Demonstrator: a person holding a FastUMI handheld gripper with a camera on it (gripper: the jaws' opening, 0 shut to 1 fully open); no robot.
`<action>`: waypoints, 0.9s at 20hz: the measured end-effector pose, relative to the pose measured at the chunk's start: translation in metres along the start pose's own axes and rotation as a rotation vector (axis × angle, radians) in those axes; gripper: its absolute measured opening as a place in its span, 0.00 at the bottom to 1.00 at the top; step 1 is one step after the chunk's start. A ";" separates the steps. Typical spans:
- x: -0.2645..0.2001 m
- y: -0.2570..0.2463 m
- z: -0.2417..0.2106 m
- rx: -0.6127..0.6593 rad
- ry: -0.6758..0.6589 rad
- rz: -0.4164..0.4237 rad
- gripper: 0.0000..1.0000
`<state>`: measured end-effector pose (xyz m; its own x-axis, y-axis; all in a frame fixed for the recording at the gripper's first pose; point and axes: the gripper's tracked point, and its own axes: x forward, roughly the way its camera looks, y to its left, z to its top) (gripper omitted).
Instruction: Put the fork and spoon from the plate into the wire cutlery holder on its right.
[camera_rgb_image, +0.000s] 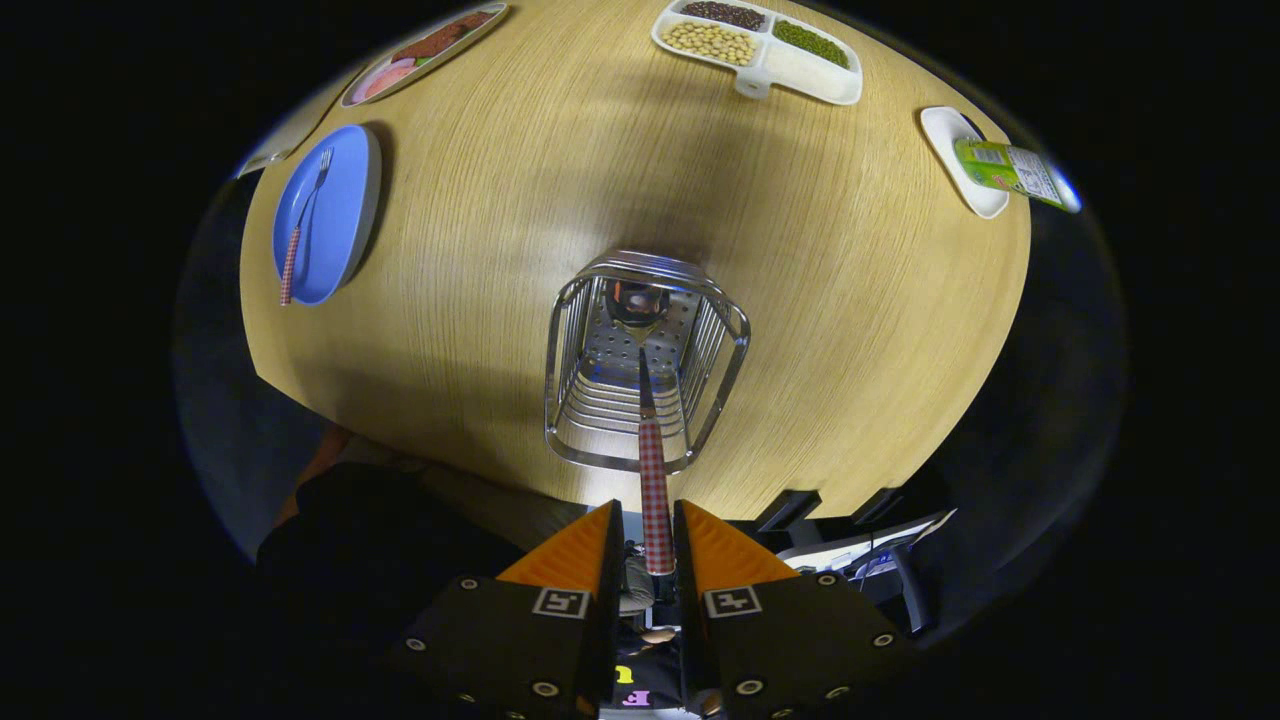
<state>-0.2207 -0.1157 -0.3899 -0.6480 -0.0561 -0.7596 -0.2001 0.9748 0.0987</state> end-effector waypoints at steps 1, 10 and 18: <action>-0.002 0.002 0.001 0.015 -0.022 0.011 0.28; -0.047 0.023 0.022 0.162 -0.307 0.079 0.86; -0.073 0.116 0.039 -0.003 -0.469 0.113 0.95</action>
<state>-0.1678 0.0103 -0.3485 -0.2643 0.1547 -0.9520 -0.1502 0.9684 0.1990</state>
